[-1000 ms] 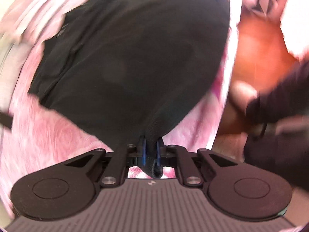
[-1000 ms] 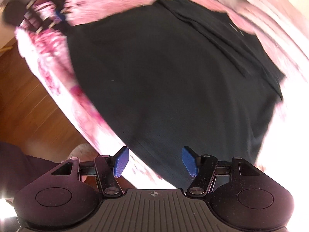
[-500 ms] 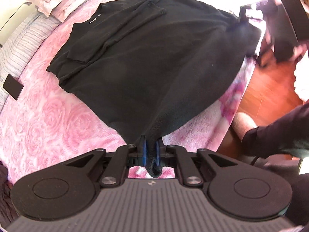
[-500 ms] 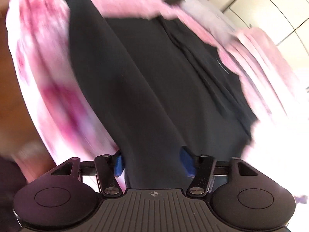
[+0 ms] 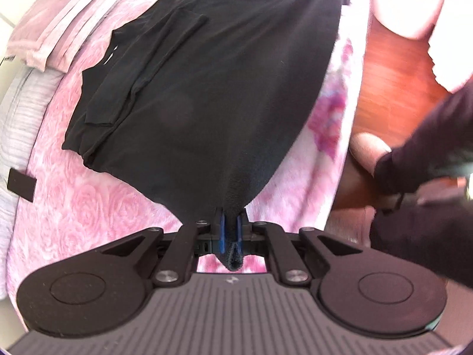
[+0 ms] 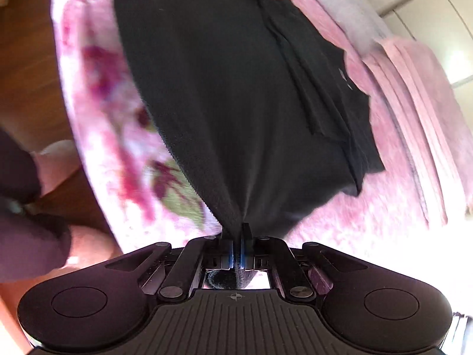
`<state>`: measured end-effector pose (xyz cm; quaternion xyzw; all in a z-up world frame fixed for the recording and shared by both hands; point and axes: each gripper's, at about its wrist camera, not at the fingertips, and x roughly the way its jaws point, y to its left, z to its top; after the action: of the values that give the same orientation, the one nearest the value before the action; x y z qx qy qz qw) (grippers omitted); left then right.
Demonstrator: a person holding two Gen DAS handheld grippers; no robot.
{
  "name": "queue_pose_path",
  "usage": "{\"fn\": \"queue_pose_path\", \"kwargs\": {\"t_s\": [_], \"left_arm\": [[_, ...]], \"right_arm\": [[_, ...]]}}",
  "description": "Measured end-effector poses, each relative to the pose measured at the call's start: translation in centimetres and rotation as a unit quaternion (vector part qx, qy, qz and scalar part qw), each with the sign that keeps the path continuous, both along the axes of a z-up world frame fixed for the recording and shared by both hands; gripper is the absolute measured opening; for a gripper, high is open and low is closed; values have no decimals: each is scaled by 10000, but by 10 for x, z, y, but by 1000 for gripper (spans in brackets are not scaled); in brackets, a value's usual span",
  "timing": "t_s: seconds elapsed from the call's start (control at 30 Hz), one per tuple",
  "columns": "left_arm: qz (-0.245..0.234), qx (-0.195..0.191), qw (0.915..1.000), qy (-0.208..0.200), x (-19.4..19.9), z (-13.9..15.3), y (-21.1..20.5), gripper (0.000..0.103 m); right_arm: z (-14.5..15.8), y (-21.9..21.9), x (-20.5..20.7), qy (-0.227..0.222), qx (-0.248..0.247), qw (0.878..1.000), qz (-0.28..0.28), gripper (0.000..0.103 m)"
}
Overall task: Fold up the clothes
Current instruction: 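Grasp the hem with the left tool while the right tool grasps the other hem corner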
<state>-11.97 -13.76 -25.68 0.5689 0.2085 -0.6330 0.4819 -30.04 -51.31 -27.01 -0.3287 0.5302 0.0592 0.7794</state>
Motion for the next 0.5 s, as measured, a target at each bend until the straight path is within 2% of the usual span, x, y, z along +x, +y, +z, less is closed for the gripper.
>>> {"fn": "queue_pose_path", "kwargs": {"t_s": [0.23, 0.4, 0.5], "left_arm": [[-191, 374, 9990, 130, -19, 27, 38, 4], [-181, 916, 9942, 539, -51, 40, 73, 4], [-116, 1020, 9930, 590, -59, 49, 77, 5]], "right_arm": [[42, 26, -41, 655, 581, 9954, 399, 1], [64, 34, -74, 1334, 1088, 9833, 589, 1], [75, 31, -82, 1592, 1291, 9755, 799, 1]]}}
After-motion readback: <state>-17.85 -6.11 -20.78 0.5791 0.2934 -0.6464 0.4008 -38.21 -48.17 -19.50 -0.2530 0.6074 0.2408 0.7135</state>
